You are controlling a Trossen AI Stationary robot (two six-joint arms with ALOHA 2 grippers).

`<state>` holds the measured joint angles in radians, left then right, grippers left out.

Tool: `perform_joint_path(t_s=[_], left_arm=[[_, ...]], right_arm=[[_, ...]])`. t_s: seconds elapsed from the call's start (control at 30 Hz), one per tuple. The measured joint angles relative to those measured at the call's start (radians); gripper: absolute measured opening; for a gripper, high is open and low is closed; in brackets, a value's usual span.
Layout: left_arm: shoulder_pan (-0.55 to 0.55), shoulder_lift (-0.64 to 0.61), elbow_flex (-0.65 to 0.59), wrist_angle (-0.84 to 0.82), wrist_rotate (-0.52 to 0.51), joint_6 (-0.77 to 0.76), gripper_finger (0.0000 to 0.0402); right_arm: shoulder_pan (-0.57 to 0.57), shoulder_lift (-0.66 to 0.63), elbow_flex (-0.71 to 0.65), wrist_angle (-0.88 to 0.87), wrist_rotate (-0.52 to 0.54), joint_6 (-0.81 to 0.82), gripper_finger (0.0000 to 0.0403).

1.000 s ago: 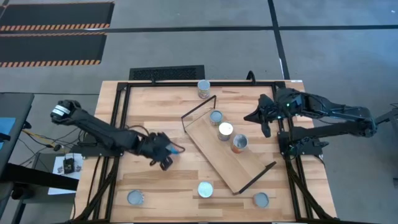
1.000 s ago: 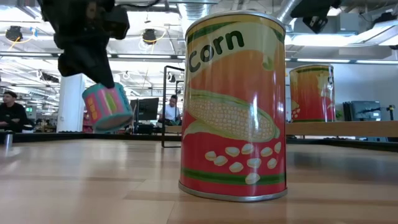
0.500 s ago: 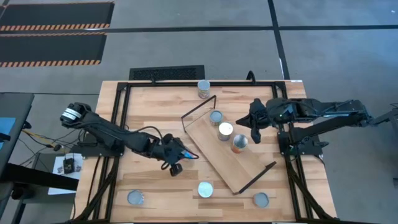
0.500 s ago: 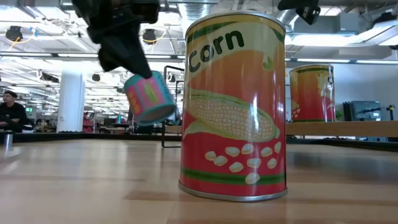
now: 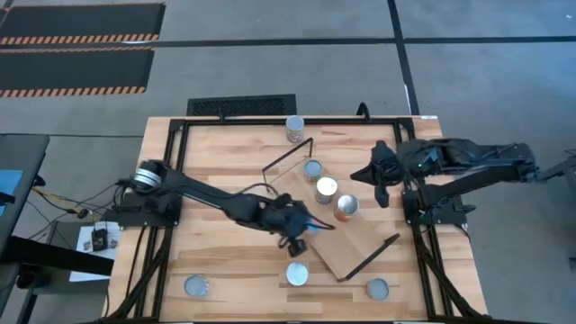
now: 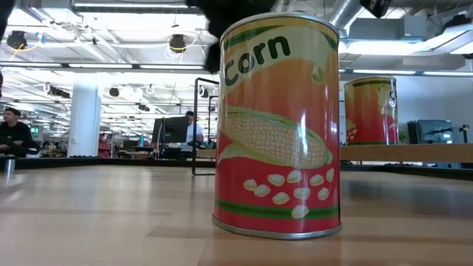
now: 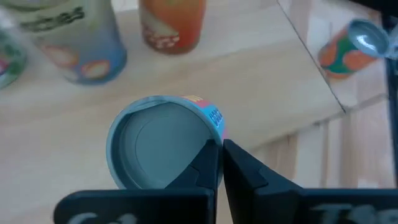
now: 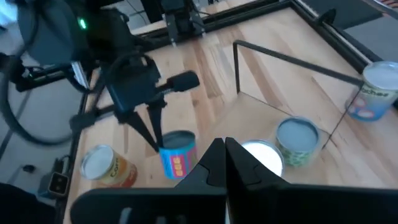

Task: Pick and place cans onto a shelf
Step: Put the canned mixed vegetables on the shelf

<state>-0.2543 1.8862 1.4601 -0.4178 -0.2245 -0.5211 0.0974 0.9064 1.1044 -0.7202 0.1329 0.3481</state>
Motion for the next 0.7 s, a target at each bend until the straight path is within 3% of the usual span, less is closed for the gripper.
perform_joint_path(t_s=[0.33,0.53,0.7], left_arm=[[0.033,0.196,0.26,-0.069,0.044,-0.081,0.0006],[0.044,0.193,0.268,-0.077,0.057,-0.092,0.0039],[0.034,0.188,0.268,-0.071,0.134,-0.111,0.007]], right_arm=[[0.012,-0.057,0.005,-0.057,-0.006,-0.016,0.0006],[0.021,-0.065,0.005,-0.067,-0.023,-0.024,0.0012],[0.02,-0.066,0.005,-0.067,-0.04,-0.02,0.0012]])
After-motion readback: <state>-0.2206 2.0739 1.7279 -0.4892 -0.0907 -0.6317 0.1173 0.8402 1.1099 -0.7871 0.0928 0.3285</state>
